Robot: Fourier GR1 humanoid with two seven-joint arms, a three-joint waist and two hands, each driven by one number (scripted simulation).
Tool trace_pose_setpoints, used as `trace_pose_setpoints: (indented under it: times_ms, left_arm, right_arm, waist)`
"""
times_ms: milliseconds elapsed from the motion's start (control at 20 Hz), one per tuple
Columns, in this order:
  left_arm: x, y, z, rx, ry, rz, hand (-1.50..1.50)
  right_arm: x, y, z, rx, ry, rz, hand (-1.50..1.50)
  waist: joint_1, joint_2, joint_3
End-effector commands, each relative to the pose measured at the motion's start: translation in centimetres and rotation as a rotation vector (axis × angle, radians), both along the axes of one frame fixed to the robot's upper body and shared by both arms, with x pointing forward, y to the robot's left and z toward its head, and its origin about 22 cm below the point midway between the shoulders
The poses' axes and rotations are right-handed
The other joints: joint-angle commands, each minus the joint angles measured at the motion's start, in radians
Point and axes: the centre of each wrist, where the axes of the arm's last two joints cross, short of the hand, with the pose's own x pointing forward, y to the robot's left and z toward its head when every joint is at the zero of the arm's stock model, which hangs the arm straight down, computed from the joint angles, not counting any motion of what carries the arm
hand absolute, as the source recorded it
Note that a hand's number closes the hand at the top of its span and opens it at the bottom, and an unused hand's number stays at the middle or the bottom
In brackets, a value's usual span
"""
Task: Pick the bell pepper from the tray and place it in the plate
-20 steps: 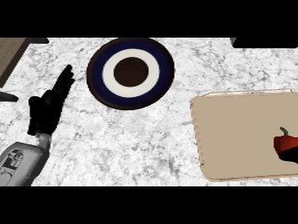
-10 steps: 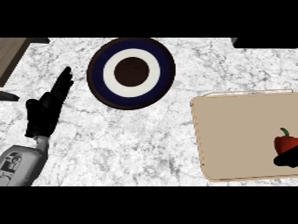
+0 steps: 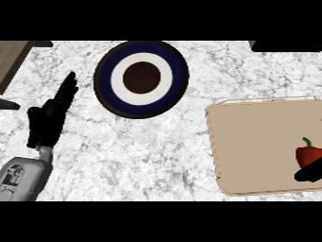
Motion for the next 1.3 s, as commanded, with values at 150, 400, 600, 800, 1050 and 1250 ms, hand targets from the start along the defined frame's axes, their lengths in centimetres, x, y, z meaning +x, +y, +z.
trace_pose_setpoints:
  times_ms: [150,400,600,800,1050,1250]
  left_arm:
    - [0.2,-1.3,-0.4,0.008,-0.002,-0.001,0.0]
    - [0.2,-1.1,0.4,-0.007,0.011,0.008,0.0]
    - [1.9,-0.6,0.7,-0.019,-0.022,-0.001,0.0]
    - [-0.5,-0.1,-0.4,-0.004,0.013,-0.006,0.0]
    - [-0.5,-1.0,-0.3,-0.02,-0.004,-0.029,0.0]
    - [-0.6,1.6,-0.7,-0.003,0.003,-0.003,0.0]
  right_arm:
    - [-0.1,-0.1,-3.3,-0.006,0.057,-0.015,-1.5]
    - [-1.8,-1.6,-1.8,-0.087,-0.037,0.019,1.5]
    - [0.7,-2.9,-4.3,-0.104,-0.036,0.025,1.5]
    - [-0.5,-2.1,-2.6,-0.12,-0.091,0.026,1.5]
    - [1.5,2.7,-4.2,-0.011,-0.177,0.161,1.5]
    - [1.8,9.1,-4.0,0.141,-0.271,0.279,1.5]
  waist:
    - [0.0,0.0,0.0]
    - [-0.004,-0.001,0.0]
    - [0.0,0.001,0.0]
    - [-0.001,-0.001,0.0]
    - [0.01,0.001,0.001]
    - [0.012,0.001,0.0]
